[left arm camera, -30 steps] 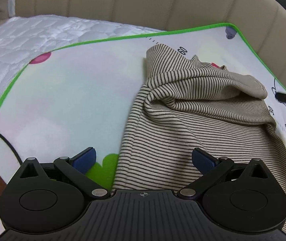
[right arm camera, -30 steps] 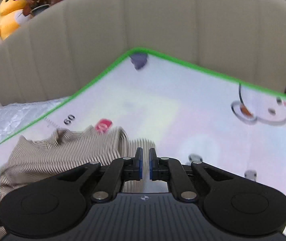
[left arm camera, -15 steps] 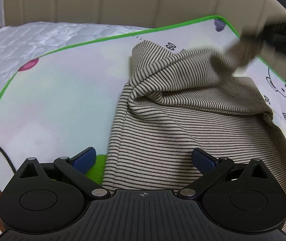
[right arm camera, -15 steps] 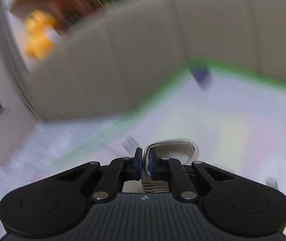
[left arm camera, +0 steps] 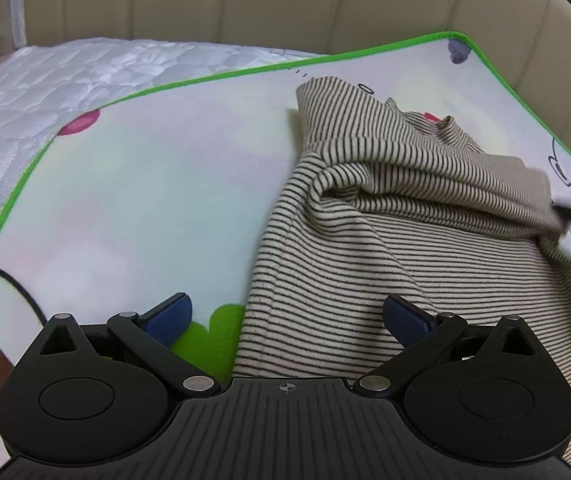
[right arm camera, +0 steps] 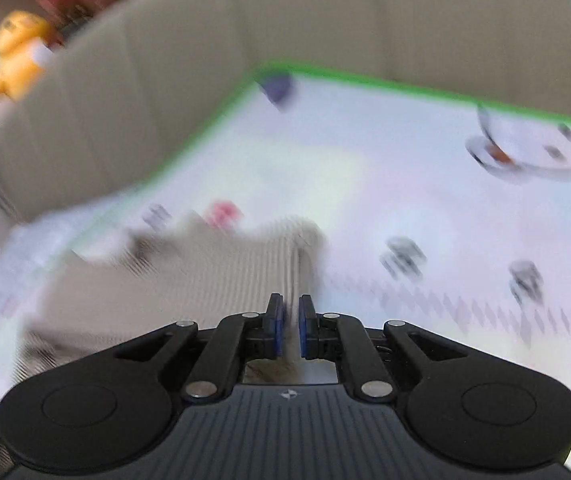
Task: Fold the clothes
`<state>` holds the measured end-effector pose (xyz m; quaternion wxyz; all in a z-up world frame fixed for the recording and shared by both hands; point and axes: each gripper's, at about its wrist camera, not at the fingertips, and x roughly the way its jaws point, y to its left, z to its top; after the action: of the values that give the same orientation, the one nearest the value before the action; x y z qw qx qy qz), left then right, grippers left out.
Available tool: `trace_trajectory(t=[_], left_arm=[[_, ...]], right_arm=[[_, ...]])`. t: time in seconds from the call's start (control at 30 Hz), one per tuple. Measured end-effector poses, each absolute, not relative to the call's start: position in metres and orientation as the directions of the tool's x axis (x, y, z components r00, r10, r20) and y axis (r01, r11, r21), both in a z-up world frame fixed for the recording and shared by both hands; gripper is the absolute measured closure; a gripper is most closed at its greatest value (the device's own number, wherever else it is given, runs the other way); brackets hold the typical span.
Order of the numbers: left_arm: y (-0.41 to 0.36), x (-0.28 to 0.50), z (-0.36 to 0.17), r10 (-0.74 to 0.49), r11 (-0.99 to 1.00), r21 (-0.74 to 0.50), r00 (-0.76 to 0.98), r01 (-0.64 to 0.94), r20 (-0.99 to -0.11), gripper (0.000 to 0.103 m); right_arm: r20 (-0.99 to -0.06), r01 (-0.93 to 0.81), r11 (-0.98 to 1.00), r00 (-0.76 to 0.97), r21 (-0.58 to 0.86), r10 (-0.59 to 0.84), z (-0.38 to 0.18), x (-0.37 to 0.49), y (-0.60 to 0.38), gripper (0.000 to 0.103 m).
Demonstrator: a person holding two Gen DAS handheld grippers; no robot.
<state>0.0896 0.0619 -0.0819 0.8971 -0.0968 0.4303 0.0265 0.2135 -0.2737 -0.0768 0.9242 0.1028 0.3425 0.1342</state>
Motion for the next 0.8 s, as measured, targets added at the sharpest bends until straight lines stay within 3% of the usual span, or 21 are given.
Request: trace_trajectory(t=[0.03,0.07,0.1,0.2,0.27,0.4,0.43,0.53,0.6,0.67,0.8], left_arm=[[0.061,0.089,-0.079,-0.04,0.98,-0.154,0.635,-0.125,-0.772,0.0],[0.06,0.089,-0.074,-0.048,0.981,-0.159,0.646,-0.115,-0.762,0.0],[0.058,0.088,-0.067,-0.06,0.982,-0.165,0.666,-0.096,-0.744,0.0],[0.045,0.098,-0.039,-0.113,0.984,-0.178,0.739,-0.009,-0.664,0.0],[0.037,0.11,-0.026,-0.153,0.981,-0.187,0.778,0.046,-0.61,0.0],[0.023,0.14,-0.022,-0.228,0.968,-0.218,0.79,0.122,-0.569,0.0],[0.021,0.148,-0.028,-0.239,0.966,-0.228,0.773,0.124,-0.588,0.0],[0.019,0.155,-0.054,-0.213,0.975,-0.195,0.708,0.109,-0.673,0.0],[0.018,0.149,-0.071,-0.181,0.984,-0.129,0.671,0.126,-0.719,0.0],[0.018,0.14,-0.083,-0.155,0.983,-0.057,0.626,0.174,-0.764,0.0],[0.028,0.137,-0.082,-0.19,0.979,-0.106,0.606,0.173,-0.773,0.0]], right_arm=[[-0.594,-0.19,0.94,0.734,0.284,0.328,-0.075,0.212,-0.271,0.083],[-0.583,-0.202,0.936,0.739,0.287,0.338,-0.073,0.21,-0.269,0.065],[-0.571,-0.214,0.933,0.744,0.289,0.347,-0.071,0.209,-0.266,0.059],[-0.536,-0.25,0.922,0.756,0.294,0.376,-0.064,0.204,-0.258,0.055],[-0.511,-0.275,0.915,0.763,0.297,0.395,-0.06,0.201,-0.253,0.035],[-0.462,-0.323,0.898,0.774,0.3,0.433,-0.052,0.195,-0.243,0.021],[-0.449,-0.335,0.893,0.776,0.3,0.442,-0.05,0.194,-0.241,0.02],[-0.617,-0.246,0.937,0.705,0.249,0.35,-0.081,0.209,-0.238,0.02],[-0.655,-0.205,0.934,0.669,0.294,0.352,-0.105,0.209,-0.251,0.02],[-0.625,-0.217,0.919,0.68,0.328,0.384,-0.109,0.204,-0.261,0.02],[-0.583,-0.194,0.929,0.732,0.317,0.352,-0.08,0.194,-0.269,0.024]])
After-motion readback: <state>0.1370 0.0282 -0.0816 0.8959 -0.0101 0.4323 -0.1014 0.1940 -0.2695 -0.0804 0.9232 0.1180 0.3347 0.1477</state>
